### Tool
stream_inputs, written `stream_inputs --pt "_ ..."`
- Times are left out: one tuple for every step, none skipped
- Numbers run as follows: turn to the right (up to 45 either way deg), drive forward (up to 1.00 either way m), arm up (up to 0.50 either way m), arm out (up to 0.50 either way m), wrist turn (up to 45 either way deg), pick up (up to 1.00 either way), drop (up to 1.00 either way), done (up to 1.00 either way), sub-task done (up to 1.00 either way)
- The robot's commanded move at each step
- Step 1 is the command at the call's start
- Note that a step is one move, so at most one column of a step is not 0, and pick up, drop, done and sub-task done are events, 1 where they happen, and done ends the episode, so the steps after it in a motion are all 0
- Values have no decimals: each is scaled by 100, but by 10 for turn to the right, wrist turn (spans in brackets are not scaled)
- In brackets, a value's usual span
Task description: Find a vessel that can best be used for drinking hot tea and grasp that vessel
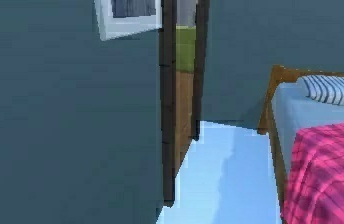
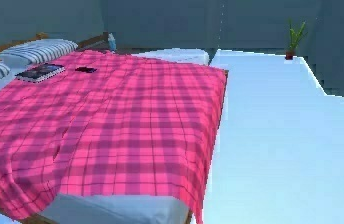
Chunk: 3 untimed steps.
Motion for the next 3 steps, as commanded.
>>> stream_inputs --pt "180 0 0 0 0 0 0 0 0" --pt "0 5 0 0 0 0 0 0 0" --pt "0 100 0 0 0 0 0 0 0"
